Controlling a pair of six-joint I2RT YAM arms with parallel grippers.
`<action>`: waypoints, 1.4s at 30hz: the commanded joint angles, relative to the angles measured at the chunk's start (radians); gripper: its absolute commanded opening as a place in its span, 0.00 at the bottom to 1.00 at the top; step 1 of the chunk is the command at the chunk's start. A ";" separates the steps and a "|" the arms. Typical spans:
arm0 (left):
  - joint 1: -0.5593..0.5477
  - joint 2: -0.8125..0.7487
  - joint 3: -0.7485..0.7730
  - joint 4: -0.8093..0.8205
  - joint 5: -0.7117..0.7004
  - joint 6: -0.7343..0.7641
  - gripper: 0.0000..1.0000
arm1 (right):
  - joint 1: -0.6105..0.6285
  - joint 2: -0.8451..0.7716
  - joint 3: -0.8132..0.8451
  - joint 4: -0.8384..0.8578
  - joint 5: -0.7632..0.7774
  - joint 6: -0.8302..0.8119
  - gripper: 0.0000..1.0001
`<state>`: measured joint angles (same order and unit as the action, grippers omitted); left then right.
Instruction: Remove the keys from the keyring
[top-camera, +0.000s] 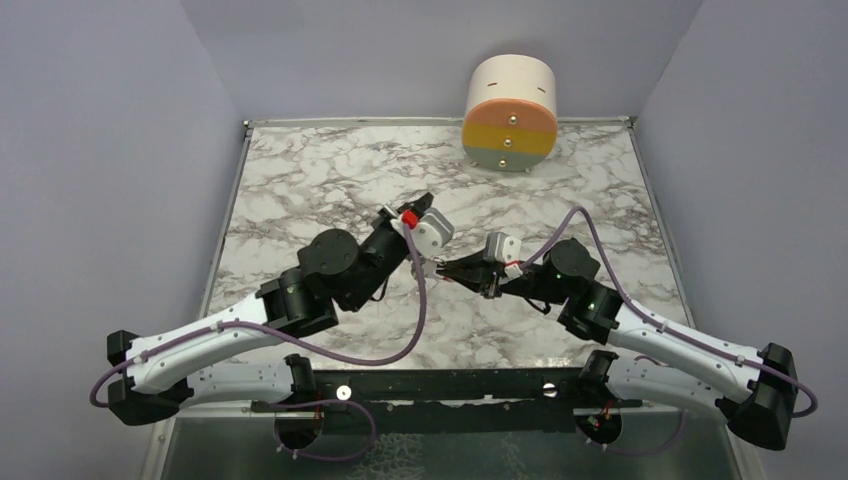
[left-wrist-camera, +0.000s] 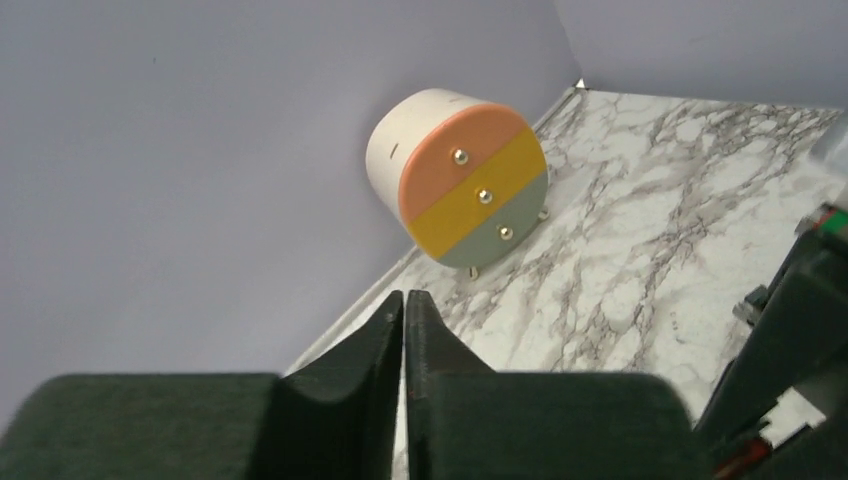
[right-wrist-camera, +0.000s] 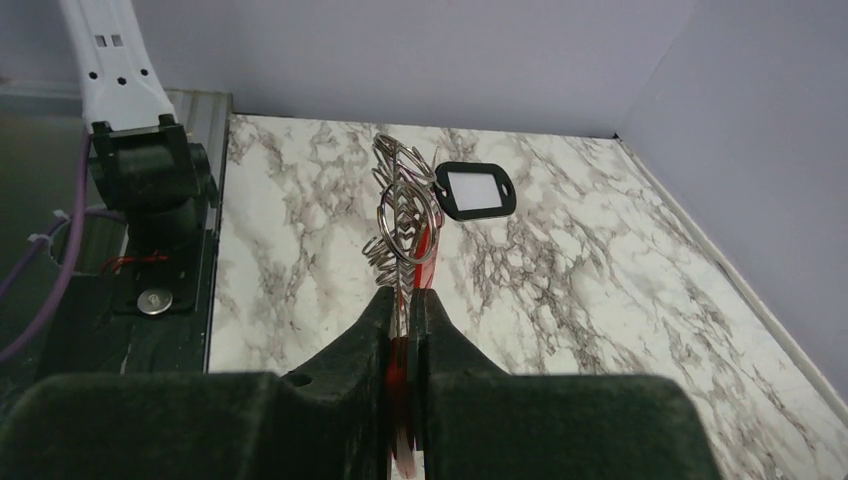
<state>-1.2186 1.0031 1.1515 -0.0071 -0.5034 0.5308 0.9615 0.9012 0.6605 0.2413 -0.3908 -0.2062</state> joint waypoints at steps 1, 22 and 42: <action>0.003 -0.156 -0.105 0.059 -0.122 -0.115 0.00 | 0.006 0.001 -0.019 0.124 0.078 0.036 0.02; 0.003 -0.275 -0.274 0.008 -0.044 -0.319 0.12 | 0.006 0.019 -0.051 0.280 0.251 0.066 0.02; 0.004 -0.317 -0.348 0.055 0.145 -0.474 0.56 | 0.007 -0.032 -0.047 0.266 0.050 0.103 0.02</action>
<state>-1.2182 0.6727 0.8047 0.0032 -0.3893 0.1020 0.9623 0.8825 0.5953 0.4503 -0.2722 -0.1188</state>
